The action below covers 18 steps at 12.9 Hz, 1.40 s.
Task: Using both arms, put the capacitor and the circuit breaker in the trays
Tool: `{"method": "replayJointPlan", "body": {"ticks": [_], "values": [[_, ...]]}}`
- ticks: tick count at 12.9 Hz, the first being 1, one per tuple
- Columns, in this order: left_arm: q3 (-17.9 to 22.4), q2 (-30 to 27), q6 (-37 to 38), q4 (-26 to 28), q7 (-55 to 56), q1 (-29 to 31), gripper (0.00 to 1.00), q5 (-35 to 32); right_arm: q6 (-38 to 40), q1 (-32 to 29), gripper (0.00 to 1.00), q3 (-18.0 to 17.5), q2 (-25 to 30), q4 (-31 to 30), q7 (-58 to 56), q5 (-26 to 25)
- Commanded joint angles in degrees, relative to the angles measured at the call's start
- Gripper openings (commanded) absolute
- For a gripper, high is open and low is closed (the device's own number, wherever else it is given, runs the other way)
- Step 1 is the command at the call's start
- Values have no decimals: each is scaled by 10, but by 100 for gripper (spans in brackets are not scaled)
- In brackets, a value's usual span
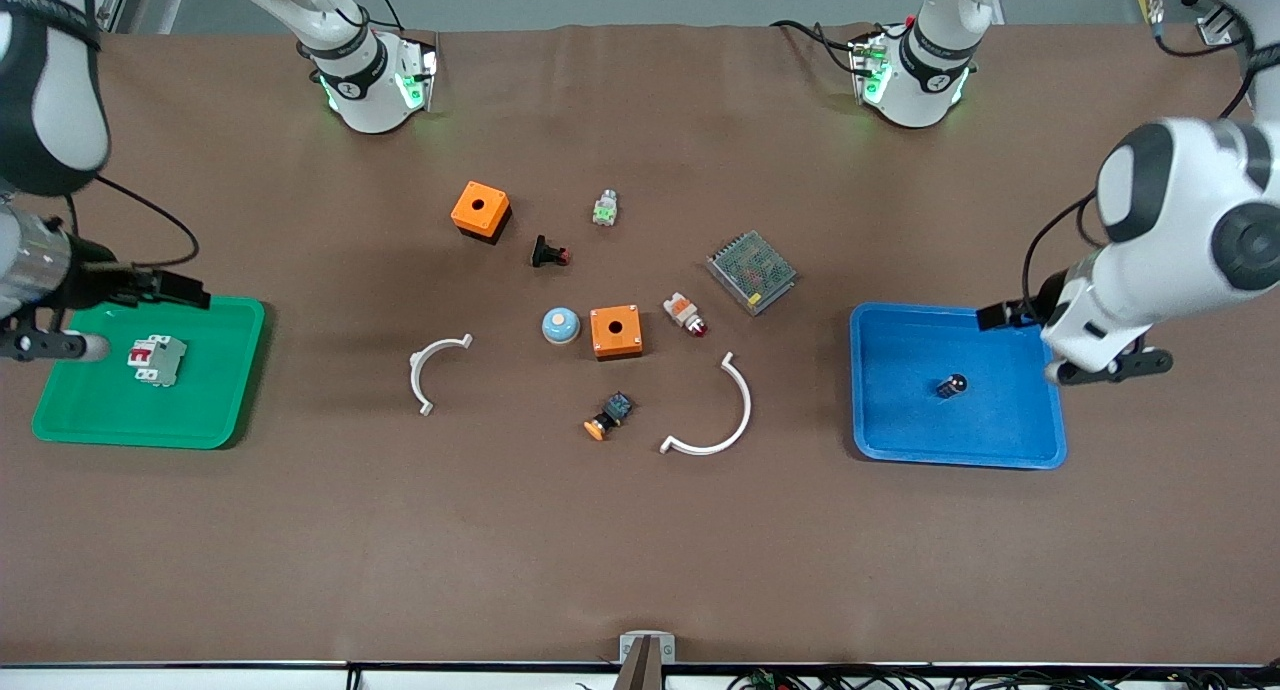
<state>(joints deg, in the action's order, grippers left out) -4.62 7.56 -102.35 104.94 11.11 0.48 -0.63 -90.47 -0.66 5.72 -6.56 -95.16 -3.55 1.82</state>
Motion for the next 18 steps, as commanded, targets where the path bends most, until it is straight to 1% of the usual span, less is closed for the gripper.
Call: {"method": "replayJointPlan", "body": {"ticks": [1,2,4,5,6,8,10,11,13,16,18], "values": [[-2,-77,46,18,-13,6,100,9,80,-2,100,-1,-2,70,0,-15],[2,-102,62,18,-14,7,100,9,80,-1,100,-2,-2,73,1,-16],[1,-137,71,15,-14,14,100,9,77,-3,100,-2,-4,73,3,-14],[-1,-145,73,-2,-14,13,100,9,79,0,100,-2,-4,73,3,-15],[-1,-143,79,-30,-14,13,100,9,78,1,100,-3,-4,73,6,-12],[-1,-121,131,-95,-14,12,100,11,79,4,100,-4,-5,73,6,-9],[-1,-99,142,-144,-34,14,100,7,77,3,100,-4,-10,83,1,-8],[1,-87,142,-166,-62,15,100,10,80,3,100,-4,-20,102,1,-5],[2,-78,142,-186,-78,15,100,11,80,2,100,-4,-21,109,4,-7],[2,-72,140,-187,-72,14,100,12,69,4,100,-4,-21,109,7,-2],[2,-65,139,-187,-72,15,100,19,59,3,100,-4,-16,103,2,10]]}}
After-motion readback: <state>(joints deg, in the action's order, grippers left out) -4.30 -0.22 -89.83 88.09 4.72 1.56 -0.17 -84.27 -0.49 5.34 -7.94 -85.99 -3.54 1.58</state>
